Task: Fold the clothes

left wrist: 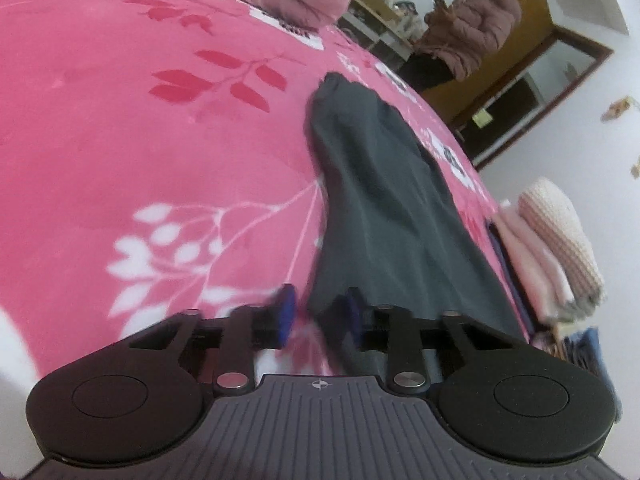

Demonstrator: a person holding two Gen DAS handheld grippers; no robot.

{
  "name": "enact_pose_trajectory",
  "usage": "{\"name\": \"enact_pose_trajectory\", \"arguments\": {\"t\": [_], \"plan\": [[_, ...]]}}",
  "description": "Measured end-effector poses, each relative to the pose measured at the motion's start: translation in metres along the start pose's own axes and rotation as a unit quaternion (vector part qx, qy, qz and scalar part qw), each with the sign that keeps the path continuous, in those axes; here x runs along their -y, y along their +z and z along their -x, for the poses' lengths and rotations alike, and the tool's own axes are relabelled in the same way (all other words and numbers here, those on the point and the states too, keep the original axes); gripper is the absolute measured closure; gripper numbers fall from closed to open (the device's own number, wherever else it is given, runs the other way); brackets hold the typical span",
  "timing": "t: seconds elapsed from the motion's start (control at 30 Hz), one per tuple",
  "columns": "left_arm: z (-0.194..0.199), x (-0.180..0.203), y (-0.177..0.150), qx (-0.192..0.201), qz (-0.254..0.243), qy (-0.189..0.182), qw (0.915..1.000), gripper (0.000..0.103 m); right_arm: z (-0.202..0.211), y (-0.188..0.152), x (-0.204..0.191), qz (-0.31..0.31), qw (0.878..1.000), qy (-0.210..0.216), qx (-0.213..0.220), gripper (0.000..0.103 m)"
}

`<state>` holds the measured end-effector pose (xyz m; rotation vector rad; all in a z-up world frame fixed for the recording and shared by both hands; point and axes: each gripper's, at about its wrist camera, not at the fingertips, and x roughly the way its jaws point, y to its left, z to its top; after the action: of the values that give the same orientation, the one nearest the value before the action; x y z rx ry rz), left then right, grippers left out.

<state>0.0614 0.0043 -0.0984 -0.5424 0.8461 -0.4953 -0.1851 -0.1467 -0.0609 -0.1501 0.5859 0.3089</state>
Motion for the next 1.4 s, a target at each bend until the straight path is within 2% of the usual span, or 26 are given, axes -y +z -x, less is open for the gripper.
{"name": "enact_pose_trajectory", "arguments": {"t": [0.03, 0.07, 0.23, 0.4, 0.5, 0.6, 0.67, 0.73, 0.77, 0.8, 0.87, 0.93, 1.03, 1.2, 1.27, 1.33, 1.4], "plan": [[-0.001, 0.001, 0.0, 0.003, 0.0, -0.001, 1.0, 0.1, 0.001, 0.0, 0.003, -0.013, 1.0, 0.005, 0.002, 0.095], [-0.001, 0.004, 0.0, 0.006, -0.003, -0.002, 1.0, 0.102, 0.002, -0.001, 0.006, -0.025, 1.0, 0.009, 0.004, 0.095], [0.007, 0.029, 0.008, 0.021, -0.016, -0.018, 0.9995, 0.103, 0.01, -0.004, 0.024, -0.104, 0.994, 0.036, 0.021, 0.096], [-0.002, 0.077, 0.026, 0.003, -0.062, -0.022, 0.9978, 0.103, 0.021, -0.007, 0.053, -0.213, 0.974, 0.057, 0.046, 0.096], [-0.026, 0.102, 0.027, -0.017, -0.103, -0.016, 0.9944, 0.103, 0.026, -0.017, 0.078, -0.314, 0.944, 0.08, 0.06, 0.096], [-0.059, 0.115, 0.023, -0.047, -0.138, -0.019, 0.9891, 0.103, 0.026, -0.035, 0.105, -0.418, 0.9, 0.097, 0.069, 0.096], [-0.073, 0.113, 0.021, -0.059, -0.144, -0.017, 0.9877, 0.098, 0.023, -0.05, 0.12, -0.473, 0.873, 0.103, 0.065, 0.096], [-0.063, 0.107, 0.023, -0.023, -0.131, -0.016, 0.991, 0.09, 0.019, -0.064, 0.131, -0.515, 0.848, 0.111, 0.057, 0.096], [-0.056, 0.104, 0.024, 0.0, -0.122, -0.016, 0.9924, 0.085, 0.019, -0.068, 0.134, -0.525, 0.841, 0.114, 0.056, 0.096], [-0.047, 0.099, 0.025, 0.023, -0.116, -0.017, 0.9929, 0.08, 0.019, -0.07, 0.135, -0.529, 0.839, 0.115, 0.057, 0.096], [-0.028, 0.091, 0.026, 0.054, -0.113, -0.011, 0.992, 0.08, 0.02, -0.072, 0.137, -0.531, 0.837, 0.116, 0.062, 0.096], [-0.016, 0.089, 0.023, 0.066, -0.135, 0.006, 0.9886, 0.08, 0.019, -0.073, 0.137, -0.531, 0.837, 0.118, 0.063, 0.096], [-0.015, 0.097, 0.008, 0.049, -0.212, 0.026, 0.9757, 0.08, 0.019, -0.074, 0.137, -0.53, 0.837, 0.12, 0.064, 0.096], [-0.045, 0.115, -0.025, -0.005, -0.318, 0.046, 0.9468, 0.079, 0.022, -0.072, 0.14, -0.524, 0.843, 0.108, 0.063, 0.094], [-0.055, 0.116, -0.031, -0.011, -0.334, 0.052, 0.941, 0.079, 0.032, -0.067, 0.138, -0.503, 0.858, 0.084, 0.057, 0.093], [-0.058, 0.114, -0.03, -0.013, -0.334, 0.048, 0.9413, 0.079, 0.043, -0.062, 0.136, -0.48, 0.874, 0.057, 0.05, 0.092], [-0.061, 0.113, -0.029, -0.015, -0.334, 0.044, 0.9416, 0.079, 0.059, -0.055, 0.132, -0.436, 0.898, 0.012, 0.054, 0.092]]}}
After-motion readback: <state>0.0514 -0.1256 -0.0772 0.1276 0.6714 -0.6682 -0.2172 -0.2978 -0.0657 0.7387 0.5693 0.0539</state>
